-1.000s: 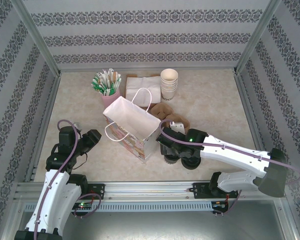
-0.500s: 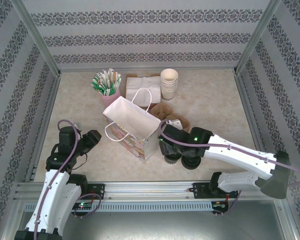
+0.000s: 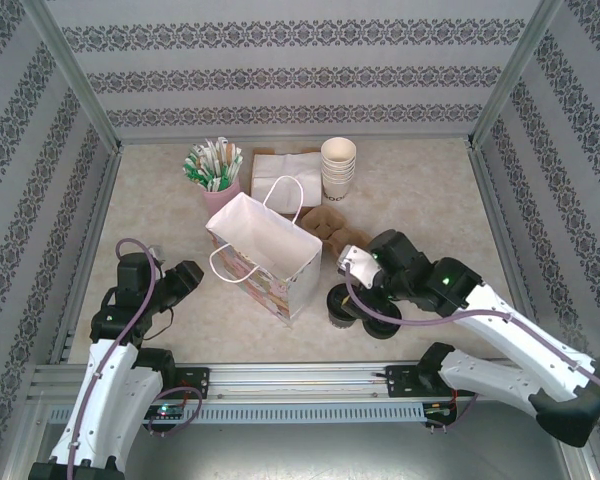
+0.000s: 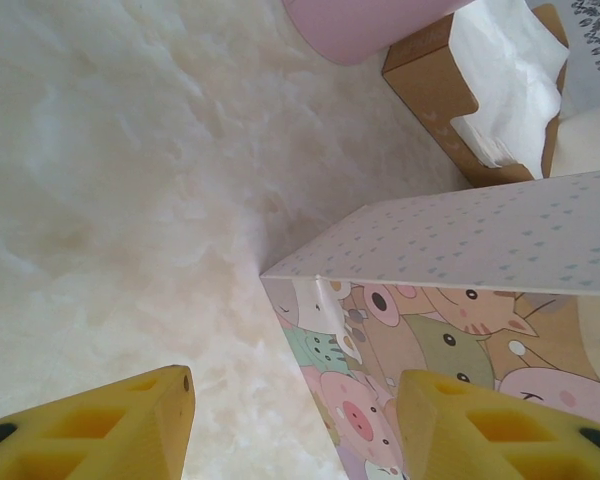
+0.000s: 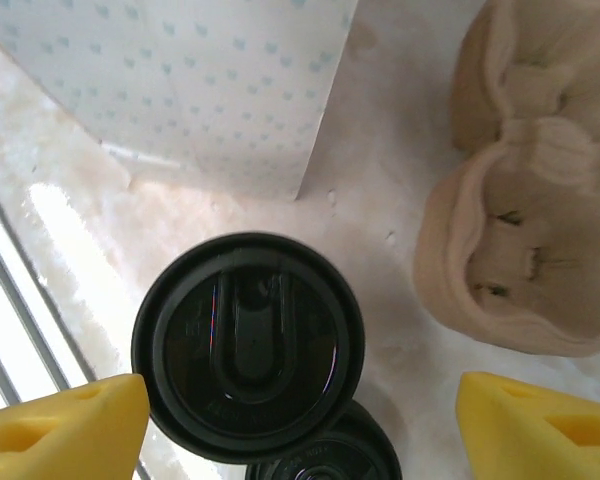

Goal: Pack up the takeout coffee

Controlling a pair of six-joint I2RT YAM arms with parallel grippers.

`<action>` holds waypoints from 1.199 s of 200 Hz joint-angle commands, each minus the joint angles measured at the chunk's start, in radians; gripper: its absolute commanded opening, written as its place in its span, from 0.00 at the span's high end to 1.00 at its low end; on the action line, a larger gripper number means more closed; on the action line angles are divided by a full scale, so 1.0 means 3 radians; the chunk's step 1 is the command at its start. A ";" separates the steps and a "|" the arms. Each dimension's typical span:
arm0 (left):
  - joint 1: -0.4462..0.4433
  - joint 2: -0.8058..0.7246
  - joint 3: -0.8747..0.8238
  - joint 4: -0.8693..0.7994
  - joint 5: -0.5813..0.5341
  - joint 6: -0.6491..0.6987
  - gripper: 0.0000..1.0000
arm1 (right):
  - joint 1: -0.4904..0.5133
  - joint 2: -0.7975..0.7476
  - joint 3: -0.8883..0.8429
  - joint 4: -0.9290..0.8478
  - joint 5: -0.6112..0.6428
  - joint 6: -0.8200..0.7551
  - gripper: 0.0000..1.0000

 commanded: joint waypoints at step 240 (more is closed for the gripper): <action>0.0025 0.0025 0.0130 -0.0025 0.0076 0.0125 0.43 | -0.0082 0.0535 -0.0332 0.0252 -0.0353 -0.0615 0.18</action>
